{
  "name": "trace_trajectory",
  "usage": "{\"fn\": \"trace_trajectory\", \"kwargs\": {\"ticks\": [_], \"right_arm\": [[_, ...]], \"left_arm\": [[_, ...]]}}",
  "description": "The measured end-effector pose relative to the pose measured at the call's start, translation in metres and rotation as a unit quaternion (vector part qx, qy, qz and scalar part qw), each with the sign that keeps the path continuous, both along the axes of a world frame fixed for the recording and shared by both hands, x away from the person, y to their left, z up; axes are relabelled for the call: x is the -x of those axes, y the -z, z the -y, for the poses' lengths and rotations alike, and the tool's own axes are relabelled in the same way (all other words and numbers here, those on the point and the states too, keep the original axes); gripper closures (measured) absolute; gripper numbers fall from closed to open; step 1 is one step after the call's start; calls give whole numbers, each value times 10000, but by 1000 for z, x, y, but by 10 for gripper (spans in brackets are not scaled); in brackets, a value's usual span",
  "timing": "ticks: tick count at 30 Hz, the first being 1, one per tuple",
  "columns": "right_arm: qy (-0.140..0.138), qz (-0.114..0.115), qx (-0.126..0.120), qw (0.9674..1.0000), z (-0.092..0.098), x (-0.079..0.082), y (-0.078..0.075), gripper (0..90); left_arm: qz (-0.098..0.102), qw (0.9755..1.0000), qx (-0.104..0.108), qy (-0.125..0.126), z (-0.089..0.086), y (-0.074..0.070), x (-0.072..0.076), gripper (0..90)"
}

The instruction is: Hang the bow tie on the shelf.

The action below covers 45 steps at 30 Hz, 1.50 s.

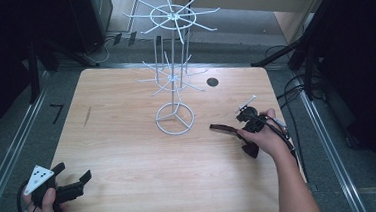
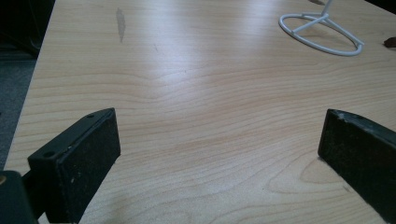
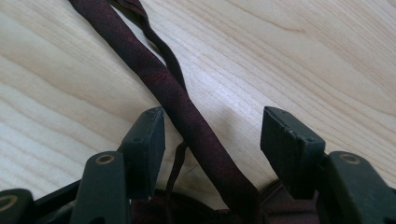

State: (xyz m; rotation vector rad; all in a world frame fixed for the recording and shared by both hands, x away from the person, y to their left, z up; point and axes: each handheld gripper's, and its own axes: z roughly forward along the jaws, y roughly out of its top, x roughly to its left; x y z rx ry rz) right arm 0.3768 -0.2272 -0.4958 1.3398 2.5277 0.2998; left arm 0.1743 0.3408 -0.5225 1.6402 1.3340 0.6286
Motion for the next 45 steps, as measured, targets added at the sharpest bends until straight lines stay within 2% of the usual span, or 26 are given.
{"fn": "trace_trajectory", "kwargs": {"ticks": [3, 10, 12, 13, 19, 23, 28, 34, 39, 45], "right_arm": [[9, -66, -15, 10000, 0, -2, 2, 450], [-107, -569, -188, 9981, 1, -6, 9, 667], [-92, -637, -237, 9976, 1, -7, 9, 691], [-77, -738, -323, 9967, 2, -7, 9, 748], [-95, -902, -362, 9952, 0, -7, 9, 871], [49, -968, -428, 9944, 0, -6, 9, 891], [332, -1128, -622, 9911, 5, -8, 9, 900], [301, -1091, -530, 9922, 2, -6, 9, 900], [336, -1009, -578, 9926, 4, -4, 8, 900], [420, -651, -926, 9927, 7, 3, -3, 900]], "left_arm": [[2, 10000, -7, -5, 0, 0, 0, 0], [-6, 10000, -3, 2, 0, 0, 0, 0], [-8, 10000, -2, 1, 0, 0, 0, 0], [-9, 10000, -2, 3, 0, 0, 0, 0], [-17, 10000, -12, 3, 0, 0, 0, 0], [-10, 10000, -9, -7, 0, 0, 0, 0], [-11, 10000, 1, -8, 0, 0, -1, 0], [-12, 10000, 3, -25, 0, 0, -1, 0], [-12, 10000, 4, -28, 0, 0, -1, 0], [-12, 10000, 4, -31, 0, 0, -1, 0]]}}
